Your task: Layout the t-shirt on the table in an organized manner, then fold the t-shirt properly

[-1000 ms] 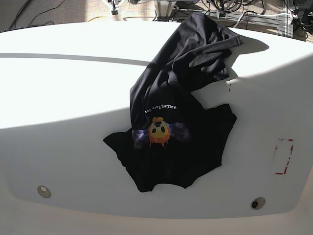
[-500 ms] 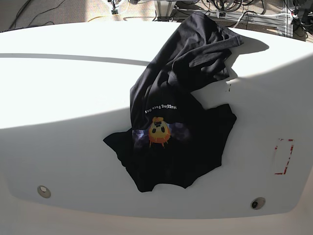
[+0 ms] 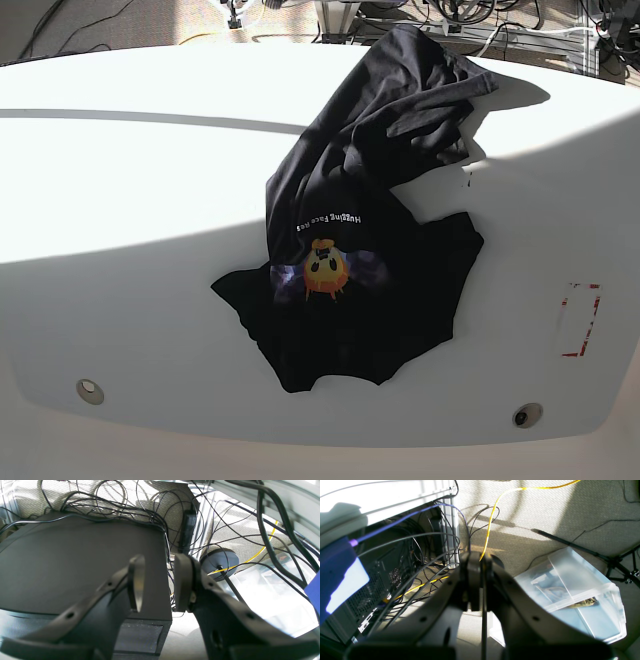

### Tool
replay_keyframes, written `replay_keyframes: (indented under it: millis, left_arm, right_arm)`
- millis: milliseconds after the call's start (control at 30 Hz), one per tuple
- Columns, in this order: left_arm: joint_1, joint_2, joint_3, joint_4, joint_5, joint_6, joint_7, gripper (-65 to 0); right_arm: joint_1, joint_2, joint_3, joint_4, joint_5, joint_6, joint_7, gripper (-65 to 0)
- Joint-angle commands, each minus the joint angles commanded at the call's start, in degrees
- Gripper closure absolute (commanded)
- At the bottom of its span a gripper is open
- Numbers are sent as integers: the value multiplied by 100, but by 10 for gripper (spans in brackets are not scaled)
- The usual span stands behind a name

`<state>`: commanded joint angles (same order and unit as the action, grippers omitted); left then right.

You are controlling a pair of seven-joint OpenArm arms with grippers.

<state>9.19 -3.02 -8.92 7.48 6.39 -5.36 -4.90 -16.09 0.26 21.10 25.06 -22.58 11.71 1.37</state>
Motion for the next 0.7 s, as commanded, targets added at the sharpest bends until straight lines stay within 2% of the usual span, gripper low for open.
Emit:
replay_keyframes:
  millis: [300, 500, 567, 700]
  left_arm:
    - [40, -5, 13, 16, 8, -6, -13, -189]
    - [243, -56, 6, 263, -35, -89, -88, -197]
    - [462, -133, 23, 482, -90, -154, -119, -204]
    - [1521, -603, 98, 1625, -407, -205, -86, -227]
  right_arm:
    - [-17, 1, 5, -2, 25, -7, -33, -20]
    - [-193, 77, 18, 125, 5, 57, -27, -13]
    - [-356, 146, 12, 265, 1, 135, -15, -13]
    - [-1101, 383, -8, 1022, -8, 287, -46, -13]
